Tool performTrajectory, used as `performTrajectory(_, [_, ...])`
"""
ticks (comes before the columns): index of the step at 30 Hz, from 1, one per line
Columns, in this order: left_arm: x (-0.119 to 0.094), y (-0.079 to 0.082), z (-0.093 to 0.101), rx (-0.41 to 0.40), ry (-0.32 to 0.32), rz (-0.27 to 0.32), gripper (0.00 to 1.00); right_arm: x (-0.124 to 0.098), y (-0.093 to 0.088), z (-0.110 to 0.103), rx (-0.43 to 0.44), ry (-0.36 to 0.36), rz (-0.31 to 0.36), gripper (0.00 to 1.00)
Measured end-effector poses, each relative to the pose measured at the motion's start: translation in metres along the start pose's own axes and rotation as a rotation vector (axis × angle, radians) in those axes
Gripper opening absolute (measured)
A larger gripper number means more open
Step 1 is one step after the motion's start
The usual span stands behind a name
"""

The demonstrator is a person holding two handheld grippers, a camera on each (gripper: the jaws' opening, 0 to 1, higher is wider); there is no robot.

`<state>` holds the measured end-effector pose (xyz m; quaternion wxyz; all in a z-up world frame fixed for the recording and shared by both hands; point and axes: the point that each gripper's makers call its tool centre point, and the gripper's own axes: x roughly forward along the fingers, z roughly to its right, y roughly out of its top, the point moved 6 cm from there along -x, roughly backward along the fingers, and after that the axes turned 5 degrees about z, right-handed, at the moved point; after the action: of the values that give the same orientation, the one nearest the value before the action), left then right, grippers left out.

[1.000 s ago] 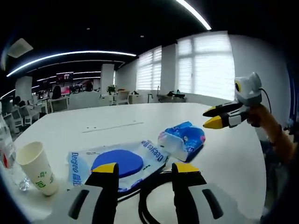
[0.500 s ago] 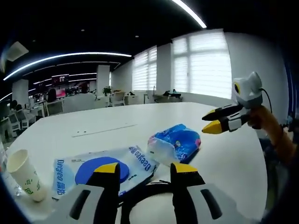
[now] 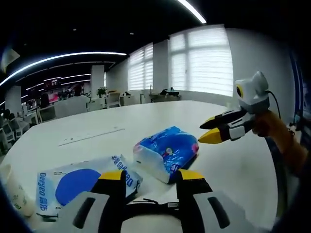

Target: Arrange the tabletop items into an orderly group along one side of the table until the central work area is clear of visible clutter.

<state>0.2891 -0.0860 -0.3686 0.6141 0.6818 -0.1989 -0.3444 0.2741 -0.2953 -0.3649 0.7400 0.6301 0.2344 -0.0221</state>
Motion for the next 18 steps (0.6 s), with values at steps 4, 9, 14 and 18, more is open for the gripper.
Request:
performTrajectory(4, [0.006,0.005,0.002,0.001,0.003,0.019,0.39,0.002,-0.001,0.0,0.02,0.003,0.013,0.37])
performTrajectory(9, [0.019,0.011,0.009,0.016,-0.012,0.026,0.38,0.009,-0.002,0.0,0.053,0.008,0.028,0.36])
performTrajectory(14, [0.03,0.007,0.013,0.033,-0.025,0.004,0.33,0.016,-0.005,0.003,0.072,0.008,0.034,0.35])
performTrajectory(18, [0.038,0.006,0.016,0.044,-0.031,-0.005,0.28,0.021,-0.009,0.003,0.095,0.015,0.031,0.32])
